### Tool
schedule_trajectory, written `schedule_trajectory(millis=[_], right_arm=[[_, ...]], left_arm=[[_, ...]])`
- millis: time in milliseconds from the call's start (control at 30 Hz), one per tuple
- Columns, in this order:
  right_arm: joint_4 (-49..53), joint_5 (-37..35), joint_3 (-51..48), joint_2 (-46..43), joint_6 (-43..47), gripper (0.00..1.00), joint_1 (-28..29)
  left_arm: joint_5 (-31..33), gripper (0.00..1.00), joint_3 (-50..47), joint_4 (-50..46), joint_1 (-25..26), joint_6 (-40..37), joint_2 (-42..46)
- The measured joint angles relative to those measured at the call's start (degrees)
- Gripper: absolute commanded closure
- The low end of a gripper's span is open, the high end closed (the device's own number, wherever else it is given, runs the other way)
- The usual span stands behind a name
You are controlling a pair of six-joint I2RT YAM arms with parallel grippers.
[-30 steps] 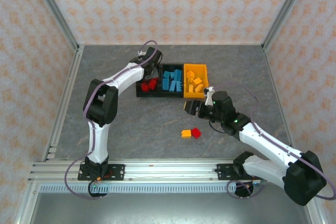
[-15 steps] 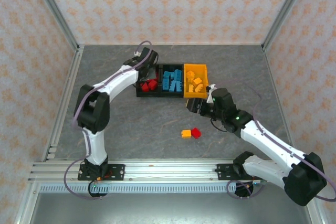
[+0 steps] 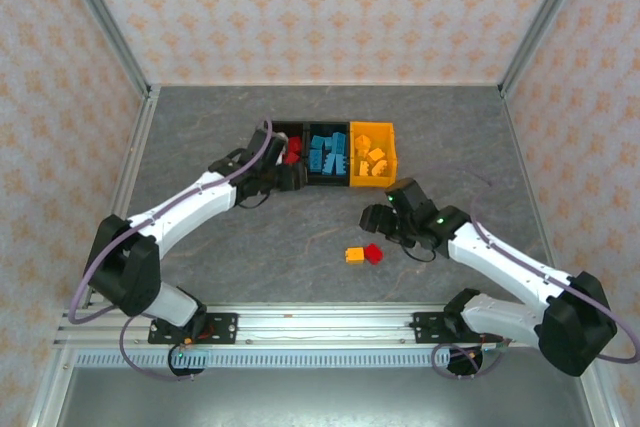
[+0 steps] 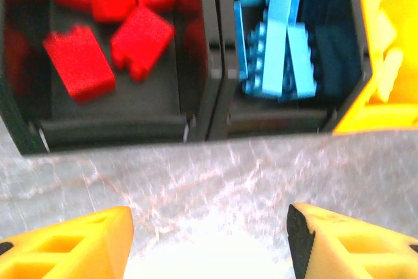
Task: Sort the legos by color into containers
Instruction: Pick up the lego from the bottom-center of the table.
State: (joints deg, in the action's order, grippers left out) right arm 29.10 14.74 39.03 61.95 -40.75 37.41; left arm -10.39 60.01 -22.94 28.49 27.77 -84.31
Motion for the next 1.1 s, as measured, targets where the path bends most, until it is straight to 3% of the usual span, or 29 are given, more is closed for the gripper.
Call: schedule_trajectory(millis=[433, 733, 1100], right_arm=[[4.11, -1.53, -2.23, 6.47, -18.88, 0.22, 4.35], [4.55, -1.7, -1.81, 14.73, -24.33, 0.25, 4.35], [8.11, -3.02, -0.2, 16.7, -25.42, 0.54, 4.35]], left_arm=[[-2.91, 0.35, -10.34, 4.63, 1.53, 2.36, 3.43], [-2.71, 0.36, -11.41, 5.25, 1.53, 2.8, 3.58], [-2.69, 0.36, -13.35, 6.08, 1.53, 4.17, 3.72]])
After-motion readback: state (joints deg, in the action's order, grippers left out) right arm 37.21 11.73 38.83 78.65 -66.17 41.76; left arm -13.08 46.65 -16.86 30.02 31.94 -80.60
